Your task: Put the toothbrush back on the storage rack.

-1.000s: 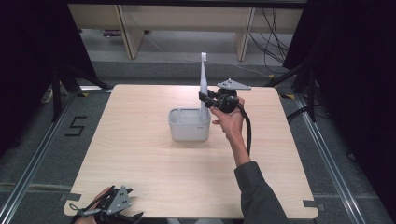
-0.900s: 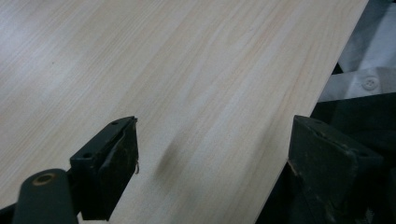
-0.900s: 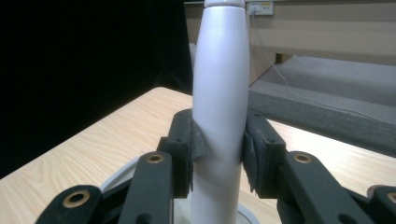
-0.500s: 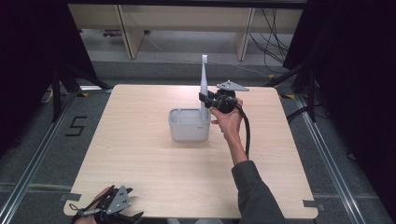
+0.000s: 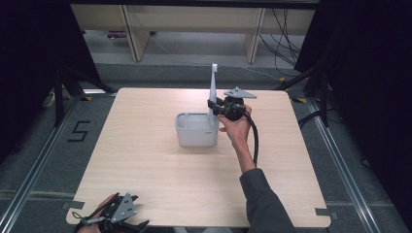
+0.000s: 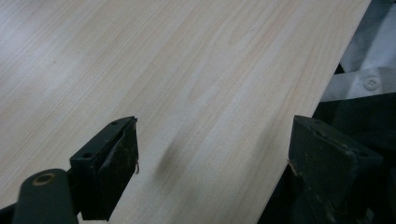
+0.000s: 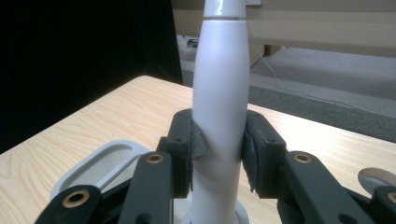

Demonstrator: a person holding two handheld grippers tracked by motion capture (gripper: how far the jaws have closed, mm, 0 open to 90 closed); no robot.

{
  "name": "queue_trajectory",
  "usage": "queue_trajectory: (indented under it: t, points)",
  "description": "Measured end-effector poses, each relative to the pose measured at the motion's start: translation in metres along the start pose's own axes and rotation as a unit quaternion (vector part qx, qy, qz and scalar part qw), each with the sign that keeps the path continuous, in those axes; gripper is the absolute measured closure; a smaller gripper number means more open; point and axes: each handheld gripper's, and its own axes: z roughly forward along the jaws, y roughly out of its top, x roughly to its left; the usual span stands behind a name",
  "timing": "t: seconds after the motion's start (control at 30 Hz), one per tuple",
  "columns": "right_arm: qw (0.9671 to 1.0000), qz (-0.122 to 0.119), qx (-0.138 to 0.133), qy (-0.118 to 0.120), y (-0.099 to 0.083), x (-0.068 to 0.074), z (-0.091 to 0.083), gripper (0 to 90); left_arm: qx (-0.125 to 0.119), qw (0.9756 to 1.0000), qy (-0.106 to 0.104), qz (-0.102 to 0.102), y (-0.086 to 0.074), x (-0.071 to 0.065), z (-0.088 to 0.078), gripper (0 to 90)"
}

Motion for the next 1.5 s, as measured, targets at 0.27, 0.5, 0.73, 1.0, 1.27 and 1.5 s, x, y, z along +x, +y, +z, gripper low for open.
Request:
queue_trajectory:
  t: [0.27,0.5,0.73,1.0,1.27,1.5]
  points:
    - [0.9997,-0.017,0.012,-0.011,-0.007,-0.001,0.003,66.3,-0.004,1.0,-0.002,0.004,0.0,-0.001,0.0,15.8]
    - [0.9995,-0.021,0.021,-0.013,-0.011,0.0,0.005,66.3,-0.001,1.0,-0.004,0.0,0.0,-0.001,0.0,15.8]
    - [0.9991,-0.028,0.03,-0.015,-0.015,0.001,0.007,66.3,-0.001,1.0,-0.003,-0.001,0.0,-0.001,0.0,15.8]
    - [0.9987,-0.03,0.035,-0.022,-0.019,0.002,0.006,66.3,-0.005,1.0,-0.001,0.005,0.0,-0.001,0.0,15.8]
    - [0.9986,-0.032,0.042,-0.011,-0.025,0.0,0.006,66.6,0.001,1.0,-0.005,0.003,0.0,-0.001,0.0,15.8]
    - [0.9987,-0.02,0.045,-0.012,-0.029,-0.001,0.006,67.3,0.001,1.0,-0.003,-0.001,0.0,-0.001,0.001,15.8]
